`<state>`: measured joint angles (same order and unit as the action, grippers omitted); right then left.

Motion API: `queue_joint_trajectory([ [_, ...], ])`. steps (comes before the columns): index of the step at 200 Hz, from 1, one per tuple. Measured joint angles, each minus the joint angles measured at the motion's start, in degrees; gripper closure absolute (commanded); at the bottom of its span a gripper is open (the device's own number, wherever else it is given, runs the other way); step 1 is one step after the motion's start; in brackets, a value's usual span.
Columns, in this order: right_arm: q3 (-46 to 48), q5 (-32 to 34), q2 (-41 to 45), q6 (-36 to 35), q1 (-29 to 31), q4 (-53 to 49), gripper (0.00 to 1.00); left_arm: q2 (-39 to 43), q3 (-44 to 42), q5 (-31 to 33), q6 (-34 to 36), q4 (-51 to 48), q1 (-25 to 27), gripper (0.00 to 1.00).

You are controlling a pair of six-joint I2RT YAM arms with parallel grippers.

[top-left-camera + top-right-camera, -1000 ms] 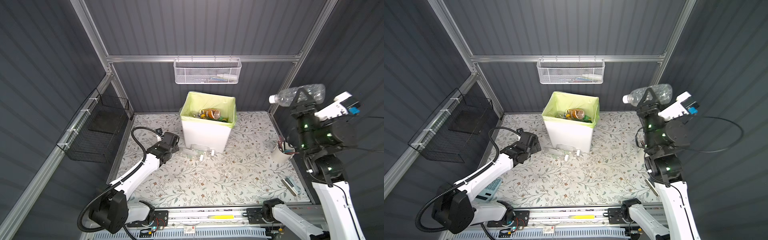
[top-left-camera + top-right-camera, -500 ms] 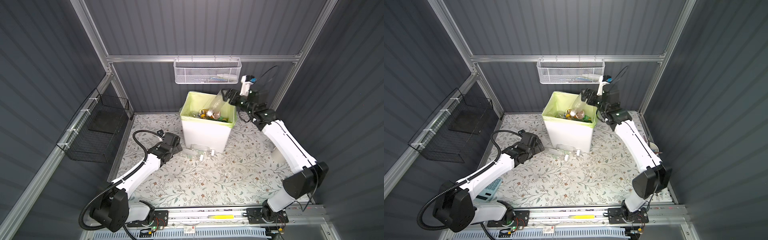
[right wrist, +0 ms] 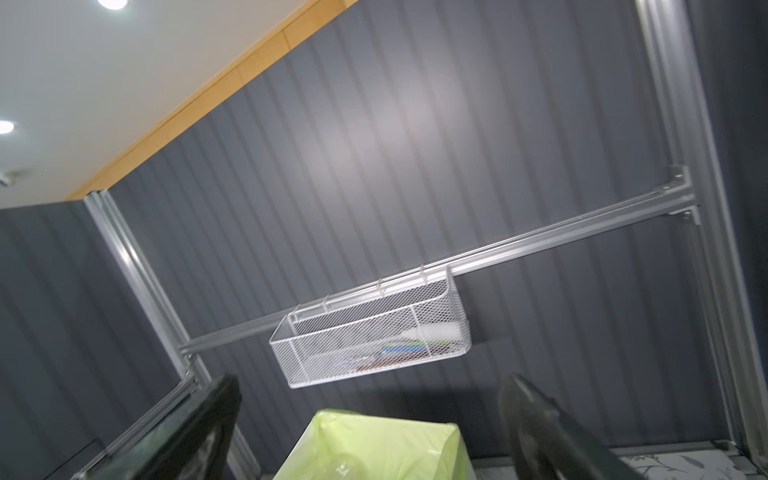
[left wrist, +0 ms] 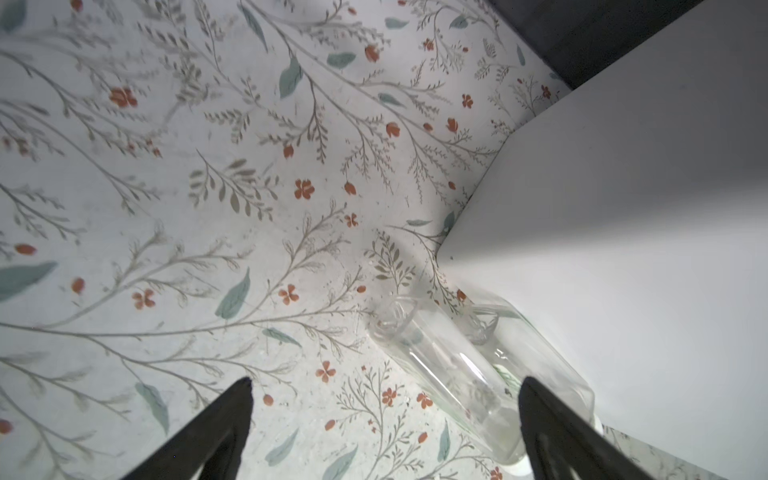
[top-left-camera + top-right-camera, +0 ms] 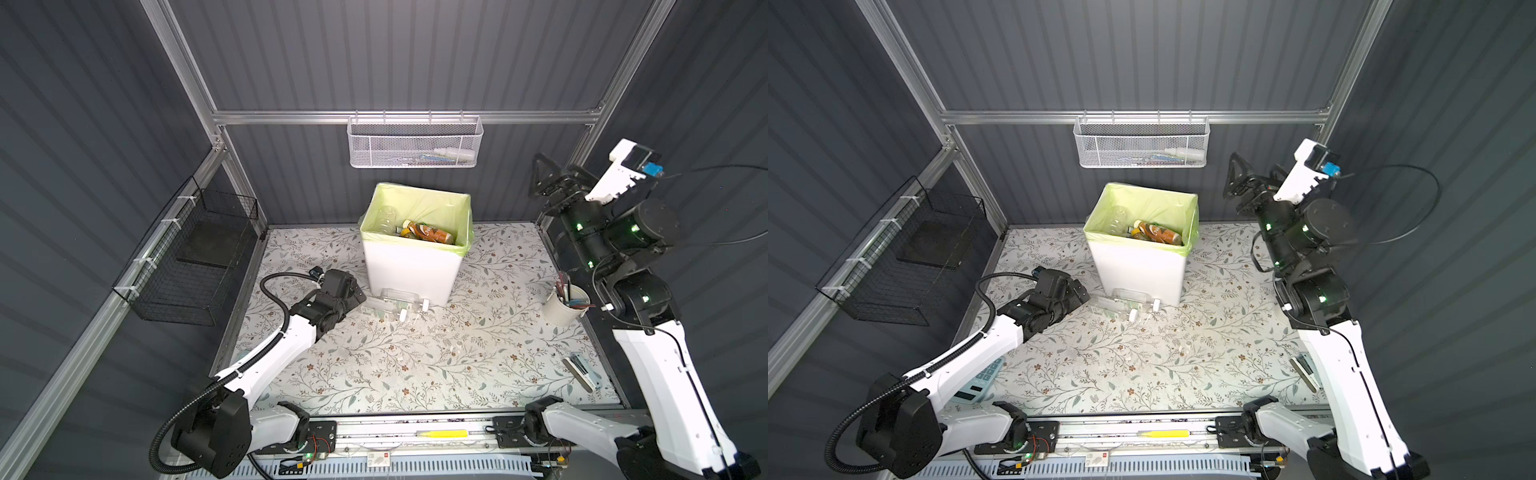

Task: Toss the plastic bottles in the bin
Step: 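Lift the clear bottle with the right gripper and release it over the bin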

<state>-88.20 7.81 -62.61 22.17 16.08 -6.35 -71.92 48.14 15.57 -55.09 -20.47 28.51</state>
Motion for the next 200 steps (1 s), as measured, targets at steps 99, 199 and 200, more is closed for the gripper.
queue_joint_trajectory([
  [99,40.59,1.68,11.02,12.68,-11.56,-6.14,0.01,-11.54,-2.36,-7.98,-15.93,11.45,4.35,0.0],
  [199,45.79,1.81,16.04,17.29,-14.45,-7.26,0.01,-18.62,-2.64,-7.58,-24.06,18.93,4.35,0.07],
  [200,45.79,1.81,16.04,17.31,-14.45,-7.26,0.01,-18.64,-2.64,-7.58,-24.11,19.06,4.35,0.08],
])
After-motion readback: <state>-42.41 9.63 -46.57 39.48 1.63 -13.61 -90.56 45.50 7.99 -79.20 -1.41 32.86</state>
